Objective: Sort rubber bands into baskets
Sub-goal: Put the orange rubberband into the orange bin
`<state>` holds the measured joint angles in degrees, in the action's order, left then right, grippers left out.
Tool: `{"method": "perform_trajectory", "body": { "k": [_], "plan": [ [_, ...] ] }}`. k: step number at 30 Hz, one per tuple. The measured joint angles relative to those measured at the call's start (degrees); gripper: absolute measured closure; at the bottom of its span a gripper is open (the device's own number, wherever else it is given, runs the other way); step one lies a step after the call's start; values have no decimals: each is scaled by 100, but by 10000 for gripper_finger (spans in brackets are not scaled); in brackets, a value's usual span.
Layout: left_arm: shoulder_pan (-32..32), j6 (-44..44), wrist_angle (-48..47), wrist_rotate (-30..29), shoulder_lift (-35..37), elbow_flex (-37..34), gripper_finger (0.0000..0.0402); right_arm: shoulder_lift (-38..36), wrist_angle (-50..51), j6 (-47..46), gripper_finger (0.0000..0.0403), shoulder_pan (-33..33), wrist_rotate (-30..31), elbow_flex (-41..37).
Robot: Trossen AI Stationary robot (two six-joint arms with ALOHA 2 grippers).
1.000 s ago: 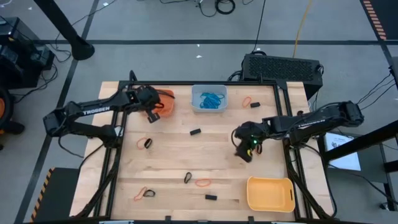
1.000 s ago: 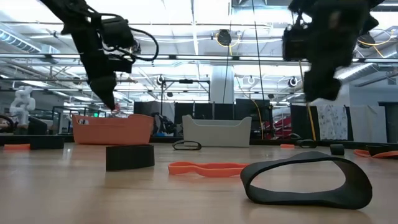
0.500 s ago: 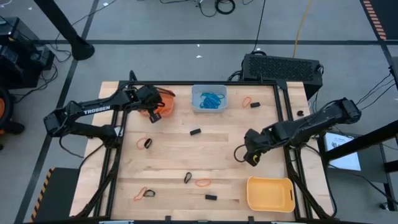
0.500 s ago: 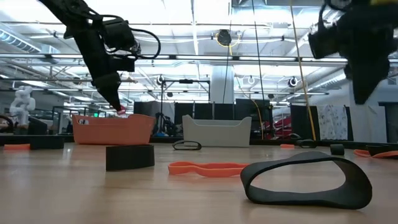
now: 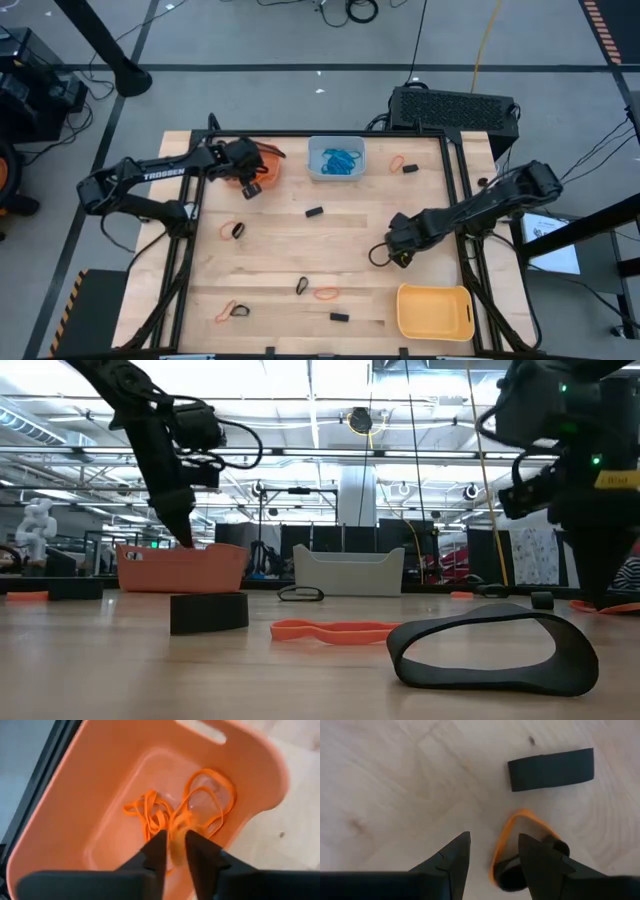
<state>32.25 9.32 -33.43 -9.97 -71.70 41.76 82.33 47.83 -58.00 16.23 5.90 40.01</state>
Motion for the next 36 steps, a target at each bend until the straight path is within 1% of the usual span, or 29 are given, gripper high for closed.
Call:
{"method": "perform_trajectory", "body": {
  "k": [1, 3, 5, 6, 8, 10, 12, 13, 17, 18, 24, 29, 31, 33, 36],
  "plan": [
    [-2, -3, 0, -52, -52, 0, 310, 65, 1, 1, 243, 0, 4, 2],
    [-2, -114, 5, -342, -153, 0, 279, 178, 15, 1, 243, 0, 10, 2],
    [0, -151, -43, -675, -224, 0, 255, 298, 13, -29, 243, 0, -2, 13],
    [1, -151, -73, -723, -230, 0, 245, 349, 12, -56, 243, 0, -10, 27],
    [0, -153, -59, -631, -211, 2, 232, 435, 8, -78, 244, -1, -69, 32],
    [-2, -155, -73, -259, -105, 26, 226, 454, 11, -76, 252, -4, -97, 32],
    [-4, -158, -23, -50, 34, 90, 225, 430, 15, -24, 274, -2, -95, 30],
    [-6, -157, -37, -45, 119, 94, 224, 409, 23, 31, 289, -2, -52, 28],
    [-2, -206, -151, -147, 455, 92, 224, 406, 125, 165, 378, 8, 163, 22],
    [-2, -285, -208, -131, 540, 92, 224, 406, 143, 227, 390, 7, 220, 17],
    [-114, -472, -63, 948, 1062, 92, 224, 258, 358, 333, 401, 67, 377, 112],
    [-399, -744, 241, 1363, 1441, 90, 223, -218, 620, 189, 402, 171, 517, 203],
    [-590, -905, 557, 1649, 1538, 72, 223, -474, 690, 92, 402, 239, 646, 239],
    [-829, -1052, 981, 2054, 1590, -37, 223, -743, 748, -8, 402, 291, 768, 253],
    [-1264, -1205, 1586, 2432, 1582, -202, 223, -1112, 736, -145, 402, 366, 732, 251]
  ]
}}
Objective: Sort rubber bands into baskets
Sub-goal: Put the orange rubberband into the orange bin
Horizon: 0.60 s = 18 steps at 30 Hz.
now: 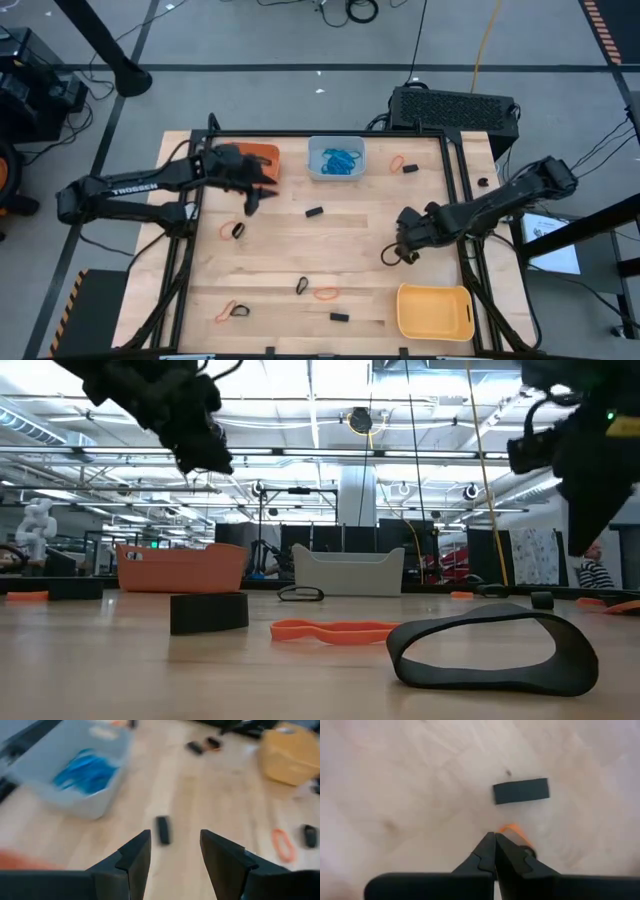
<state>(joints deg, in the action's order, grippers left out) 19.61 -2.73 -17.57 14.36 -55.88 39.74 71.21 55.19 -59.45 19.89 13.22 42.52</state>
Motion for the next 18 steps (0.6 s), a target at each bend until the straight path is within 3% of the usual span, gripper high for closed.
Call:
{"method": "perform_trajectory", "body": {
  "k": [5, 9, 18],
  "plan": [
    [-697, 2, 732, 39, -81, -302, 223, -148, -361, -108, 402, 160, -274, 0],
    [-1046, 4, 890, 39, -83, -372, 223, 109, -561, 336, 395, 176, -491, -2],
    [-1535, -144, 1569, 28, -116, -373, 223, 934, -552, 898, 287, 172, -575, -4]
  ]
}}
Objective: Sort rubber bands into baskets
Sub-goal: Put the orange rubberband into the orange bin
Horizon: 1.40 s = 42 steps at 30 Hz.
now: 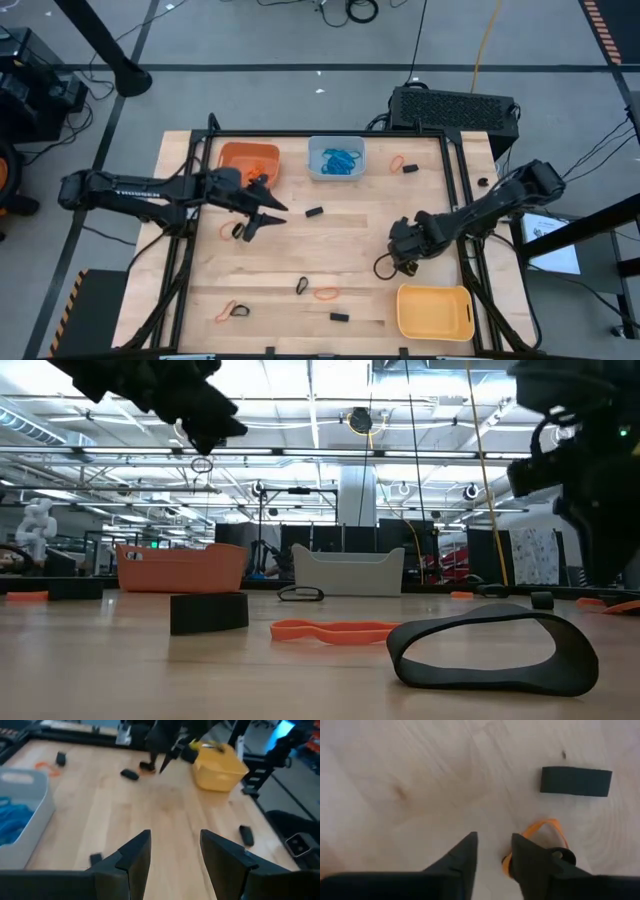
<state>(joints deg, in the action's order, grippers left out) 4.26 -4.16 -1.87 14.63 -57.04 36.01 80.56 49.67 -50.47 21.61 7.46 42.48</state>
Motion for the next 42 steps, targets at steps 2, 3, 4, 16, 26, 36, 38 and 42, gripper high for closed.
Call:
{"method": "perform_trajectory", "body": {
  "k": [2, 3, 4, 16, 26, 36, 38, 42],
  "plan": [
    [-96, 2, 185, -49, 0, 0, 223, 189, 24, 125, 261, 0, 2, 0],
    [-134, 4, 272, -119, 0, 0, 223, 280, 54, 197, 249, 0, 5, 0],
    [-153, 18, 326, -155, 2, 0, 223, 365, 90, 249, 239, 0, 7, 0],
    [-178, 50, 396, -417, 0, 0, 223, 795, 446, 320, 240, -2, -91, -63],
    [-178, 50, 392, -421, 0, 0, 223, 798, 601, 335, 391, -22, -190, -92],
    [-178, 52, 391, -424, 0, 0, 223, 400, 943, 347, 401, -24, -121, 228],
    [-178, 52, 390, -424, 0, 0, 223, 208, 947, 309, 401, -24, -124, 314],
    [-178, 46, 385, -424, 0, 0, 223, -248, 914, 102, 401, -24, -268, 382]
  ]
}}
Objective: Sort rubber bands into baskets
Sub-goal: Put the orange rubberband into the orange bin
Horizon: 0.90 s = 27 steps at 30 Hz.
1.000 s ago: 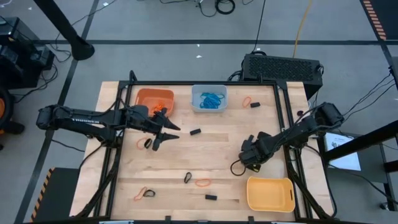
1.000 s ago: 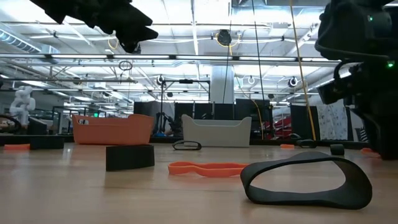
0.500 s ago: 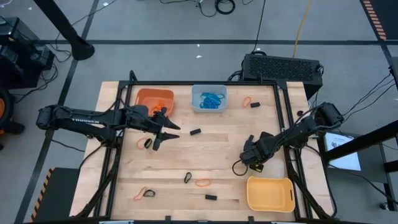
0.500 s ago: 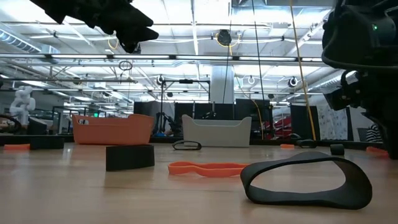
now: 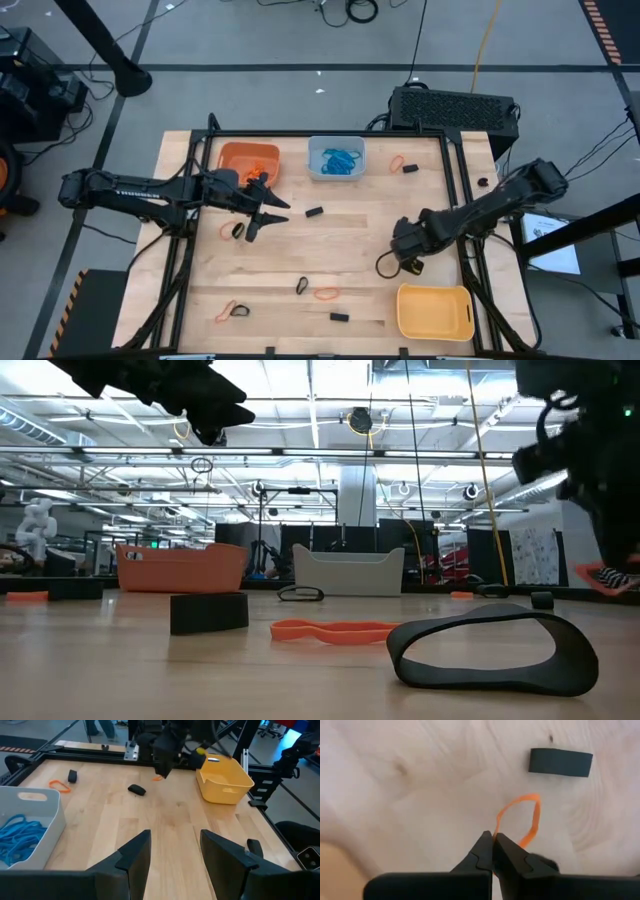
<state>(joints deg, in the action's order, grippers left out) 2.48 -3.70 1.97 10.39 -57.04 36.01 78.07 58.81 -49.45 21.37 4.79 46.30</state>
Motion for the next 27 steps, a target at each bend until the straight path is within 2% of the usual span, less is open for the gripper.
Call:
{"method": "perform_trajectory", "body": {
  "k": [7, 11, 23, 27],
  "plan": [
    [0, -4, -149, 0, 0, 0, 223, -778, -9, -621, 400, 41, -176, 4],
    [0, -9, -168, 0, 0, 0, 223, -945, -15, -934, 384, 93, -194, 4],
    [0, -9, -171, 0, 0, 2, 223, -853, -27, -1093, 262, 201, -201, 4],
    [0, -11, -172, 0, 0, 2, 223, -858, -178, -1173, 232, 199, -165, -73]
  ]
}}
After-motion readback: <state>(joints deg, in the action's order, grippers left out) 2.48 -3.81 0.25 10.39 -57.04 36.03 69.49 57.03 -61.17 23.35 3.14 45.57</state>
